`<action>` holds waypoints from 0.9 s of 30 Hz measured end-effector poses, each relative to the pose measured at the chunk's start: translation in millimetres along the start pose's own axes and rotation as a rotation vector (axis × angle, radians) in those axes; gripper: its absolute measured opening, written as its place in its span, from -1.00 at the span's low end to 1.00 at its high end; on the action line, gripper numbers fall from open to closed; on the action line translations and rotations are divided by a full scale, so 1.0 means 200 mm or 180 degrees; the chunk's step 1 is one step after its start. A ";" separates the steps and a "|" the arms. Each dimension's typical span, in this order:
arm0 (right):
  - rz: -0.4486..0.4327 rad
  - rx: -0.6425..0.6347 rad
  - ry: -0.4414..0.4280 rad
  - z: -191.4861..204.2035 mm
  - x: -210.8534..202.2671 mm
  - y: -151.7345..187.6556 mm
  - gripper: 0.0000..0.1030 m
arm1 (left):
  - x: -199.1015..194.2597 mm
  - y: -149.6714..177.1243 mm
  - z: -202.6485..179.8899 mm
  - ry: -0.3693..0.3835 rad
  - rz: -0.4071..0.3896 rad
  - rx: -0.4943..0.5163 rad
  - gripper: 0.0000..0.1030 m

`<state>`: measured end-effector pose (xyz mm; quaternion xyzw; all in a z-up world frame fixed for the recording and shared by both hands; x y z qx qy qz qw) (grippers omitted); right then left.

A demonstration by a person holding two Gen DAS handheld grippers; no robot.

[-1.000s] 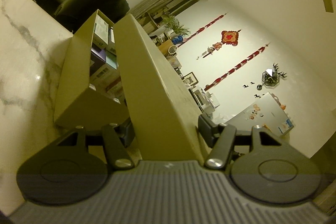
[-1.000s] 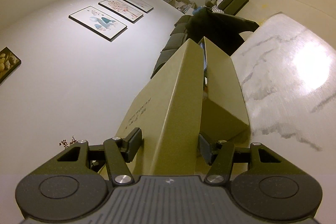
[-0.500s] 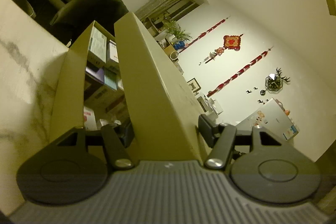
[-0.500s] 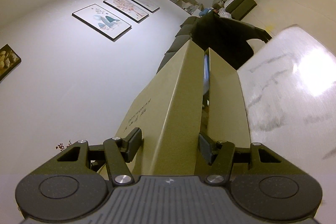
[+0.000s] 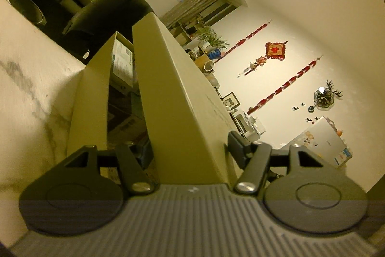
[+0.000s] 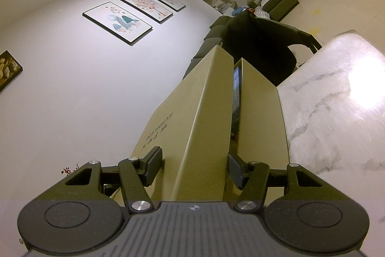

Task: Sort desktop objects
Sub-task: 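Press the lid rims down over the box walls with both grippers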

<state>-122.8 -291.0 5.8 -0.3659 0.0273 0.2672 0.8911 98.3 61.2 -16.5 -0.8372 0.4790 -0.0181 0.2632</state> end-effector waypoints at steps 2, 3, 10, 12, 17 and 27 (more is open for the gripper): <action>-0.0003 -0.0003 -0.0010 -0.02 0.03 -0.02 0.19 | 0.02 -0.02 0.02 -0.0009 0.0000 -0.0006 0.21; -0.0006 -0.0004 -0.0013 -0.03 0.04 -0.02 0.19 | 0.02 -0.03 0.02 -0.0014 -0.0001 -0.0008 0.21; -0.0012 0.0015 -0.0007 -0.10 0.13 -0.04 0.19 | 0.06 -0.05 0.09 -0.0020 0.0008 0.0018 0.22; 0.0000 0.0019 -0.0007 -0.11 0.14 -0.03 0.19 | 0.06 -0.05 0.10 0.0001 -0.0004 0.0033 0.22; 0.0017 0.0019 -0.0011 -0.14 0.18 -0.02 0.19 | 0.06 -0.05 0.12 0.0071 -0.0060 0.0105 0.22; -0.0025 -0.0049 -0.0012 -0.15 0.19 -0.01 0.21 | 0.05 -0.04 0.07 -0.0194 -0.0229 0.0452 0.41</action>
Point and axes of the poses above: each gripper's, at about its wrist camera, not at the fingertips, and x roughly the way its jaws point, z to its left, y to its underside, the point moved 8 cm from there along x, roughly the way its jaws point, and after that the axes turned 9 degrees about -x, right-handed, at the moved point
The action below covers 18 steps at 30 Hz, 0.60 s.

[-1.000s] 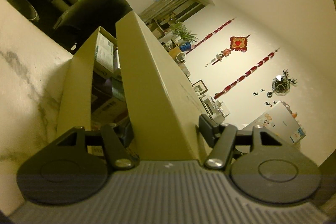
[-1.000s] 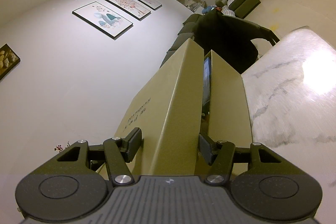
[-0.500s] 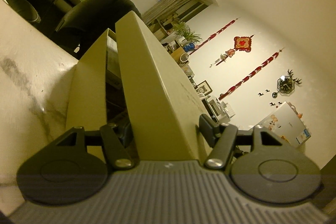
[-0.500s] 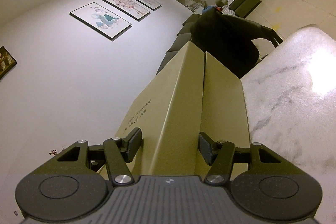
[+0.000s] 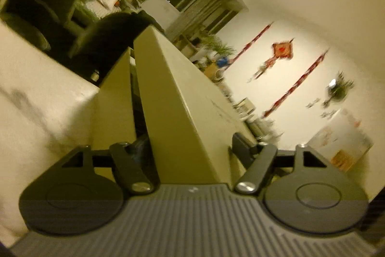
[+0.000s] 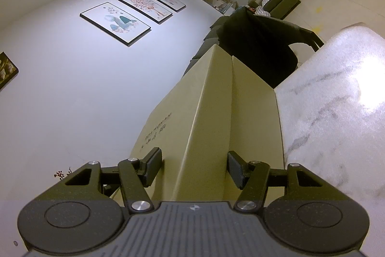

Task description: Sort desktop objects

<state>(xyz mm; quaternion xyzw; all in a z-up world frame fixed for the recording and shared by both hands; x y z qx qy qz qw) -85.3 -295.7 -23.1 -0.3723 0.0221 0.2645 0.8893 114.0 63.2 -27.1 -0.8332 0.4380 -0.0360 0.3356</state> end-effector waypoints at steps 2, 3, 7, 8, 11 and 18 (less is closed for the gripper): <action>-0.0002 -0.0028 0.0013 0.00 0.00 0.00 0.22 | -0.01 0.00 -0.01 -0.0048 -0.0025 0.0034 0.44; 0.0001 -0.0026 0.0005 0.00 0.00 0.00 0.22 | -0.01 0.01 -0.02 -0.0082 -0.0042 0.0057 0.45; -0.0043 -0.0187 0.0115 0.03 -0.01 0.00 0.27 | -0.02 0.01 -0.06 -0.0281 -0.0139 0.0258 0.53; -0.0050 -0.0235 0.0158 0.03 -0.01 0.00 0.27 | -0.03 0.01 -0.07 -0.0351 -0.0173 0.0332 0.55; -0.0071 -0.0368 0.0306 0.04 -0.02 0.00 0.27 | -0.04 0.01 -0.12 -0.0633 -0.0328 0.0661 0.66; -0.0218 -0.0434 0.0359 0.05 -0.04 -0.02 0.31 | -0.06 0.03 -0.16 -0.0677 -0.0277 0.0878 0.79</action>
Point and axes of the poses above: each gripper's, at about its wrist camera, not at the fingertips, and x roughly the way its jaws point, z to its left, y to its underside, the point moved 8 cm from there along x, roughly the way its jaws point, and after that the axes turned 9 degrees about -x, right-handed, at the moved point
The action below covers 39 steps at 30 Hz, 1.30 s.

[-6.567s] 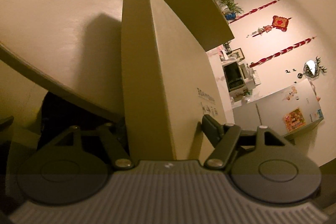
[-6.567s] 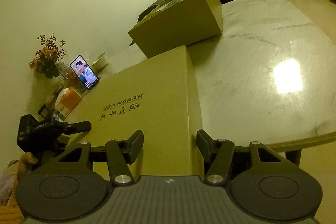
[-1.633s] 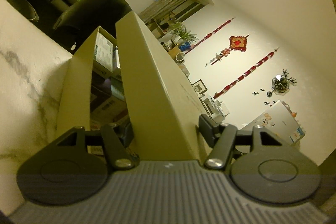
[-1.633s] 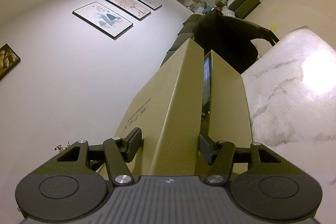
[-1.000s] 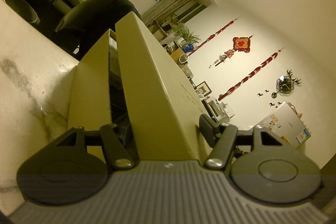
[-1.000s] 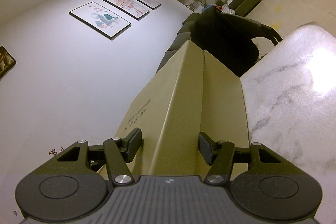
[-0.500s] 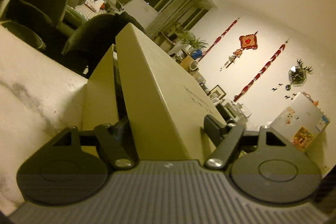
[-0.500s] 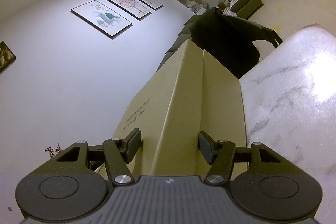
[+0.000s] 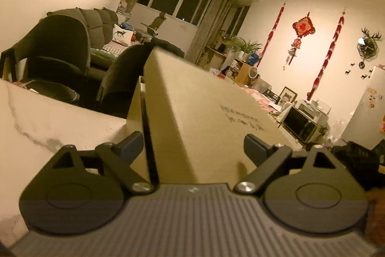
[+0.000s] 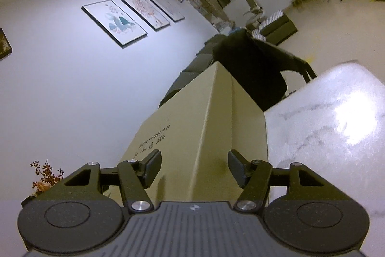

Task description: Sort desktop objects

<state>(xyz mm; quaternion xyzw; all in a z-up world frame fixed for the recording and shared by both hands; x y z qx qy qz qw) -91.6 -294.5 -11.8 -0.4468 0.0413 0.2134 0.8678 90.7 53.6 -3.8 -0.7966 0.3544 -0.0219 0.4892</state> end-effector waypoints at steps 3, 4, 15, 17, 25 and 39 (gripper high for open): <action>-0.0008 -0.0072 0.0018 0.01 -0.02 0.01 0.43 | -0.02 0.02 0.04 0.0068 0.0041 -0.0063 0.85; 0.0003 -0.0106 0.0017 0.02 -0.03 0.02 0.46 | -0.02 0.02 0.05 0.0095 0.0058 -0.0109 0.87; 0.0107 -0.0155 0.0101 0.00 -0.04 0.13 0.49 | -0.01 0.08 0.08 0.0293 0.0158 -0.0540 0.81; 0.0154 -0.0125 0.0084 -0.01 -0.03 0.16 0.49 | -0.01 0.09 0.08 0.0320 0.0152 -0.0559 0.80; 0.0215 -0.0179 0.0055 0.04 0.00 0.20 0.39 | -0.01 0.10 0.14 0.0318 0.0150 -0.0759 0.50; 0.0051 -0.0192 0.0147 0.10 0.00 0.08 0.31 | 0.02 0.06 0.13 0.0192 0.0095 -0.0854 0.48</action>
Point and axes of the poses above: each gripper's, at about its wrist camera, not at the fingertips, and x roughly the way its jaws point, z to its left, y to its underside, the point moved 8 cm from there along x, roughly the way its jaws point, and after that the axes turned 9 degrees about -x, right-handed, at the moved point
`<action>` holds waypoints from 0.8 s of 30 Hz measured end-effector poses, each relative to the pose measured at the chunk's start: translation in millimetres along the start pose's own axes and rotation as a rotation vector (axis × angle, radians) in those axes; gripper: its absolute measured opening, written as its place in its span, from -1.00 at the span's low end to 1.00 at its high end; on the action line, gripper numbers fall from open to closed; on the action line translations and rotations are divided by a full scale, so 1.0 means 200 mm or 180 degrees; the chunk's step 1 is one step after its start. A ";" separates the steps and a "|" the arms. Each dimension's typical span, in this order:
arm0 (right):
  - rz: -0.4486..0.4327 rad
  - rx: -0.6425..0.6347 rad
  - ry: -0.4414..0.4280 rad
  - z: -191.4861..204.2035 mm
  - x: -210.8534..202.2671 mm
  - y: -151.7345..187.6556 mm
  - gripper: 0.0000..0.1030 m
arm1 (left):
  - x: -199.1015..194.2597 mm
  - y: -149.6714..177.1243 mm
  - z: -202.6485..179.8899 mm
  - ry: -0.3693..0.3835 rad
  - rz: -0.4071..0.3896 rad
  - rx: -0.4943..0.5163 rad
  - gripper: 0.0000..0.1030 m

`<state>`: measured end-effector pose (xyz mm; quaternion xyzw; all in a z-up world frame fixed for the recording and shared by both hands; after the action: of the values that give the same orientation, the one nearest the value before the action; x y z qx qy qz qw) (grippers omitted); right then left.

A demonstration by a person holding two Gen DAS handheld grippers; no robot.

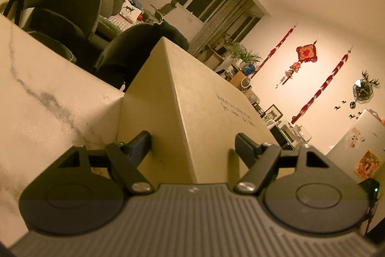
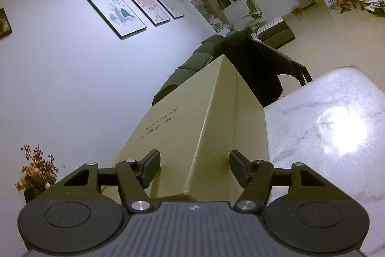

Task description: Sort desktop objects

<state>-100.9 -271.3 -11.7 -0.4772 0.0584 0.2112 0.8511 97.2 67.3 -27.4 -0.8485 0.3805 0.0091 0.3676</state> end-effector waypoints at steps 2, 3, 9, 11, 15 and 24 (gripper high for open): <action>-0.0032 0.0042 -0.0016 0.00 0.01 -0.02 0.31 | 0.00 -0.01 0.00 0.0011 -0.0029 0.0000 0.48; -0.0047 0.0068 -0.0023 -0.01 0.01 -0.02 0.31 | 0.00 -0.01 -0.01 0.0016 -0.0038 -0.0001 0.49; -0.0075 0.0089 -0.0018 -0.02 0.03 -0.08 0.31 | 0.02 -0.04 -0.02 -0.0060 -0.0054 -0.0021 0.49; -0.0081 0.0094 -0.0007 -0.02 0.04 -0.09 0.31 | 0.01 -0.04 -0.02 -0.0079 -0.0053 -0.0042 0.49; -0.0114 0.0126 -0.0016 -0.02 0.03 -0.10 0.31 | 0.00 -0.05 -0.04 -0.0080 -0.0056 -0.0082 0.49; -0.0110 0.0171 -0.0064 -0.04 0.04 -0.11 0.31 | 0.04 -0.05 0.02 -0.0081 0.0013 -0.0190 0.47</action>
<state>-84.2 -286.2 -0.7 -0.4530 0.0473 0.1995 0.8676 110.1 70.1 -26.4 -0.8581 0.3771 0.0320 0.3469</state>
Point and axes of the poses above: each gripper's, at about its wrist camera, not at the fingertips, and x roughly the way its jaws point, z to its left, y to its underside, the point moved 8 cm from there along x, roughly the way its jaws point, and after that the axes turned 9 degrees about -x, right-handed, at the moved point
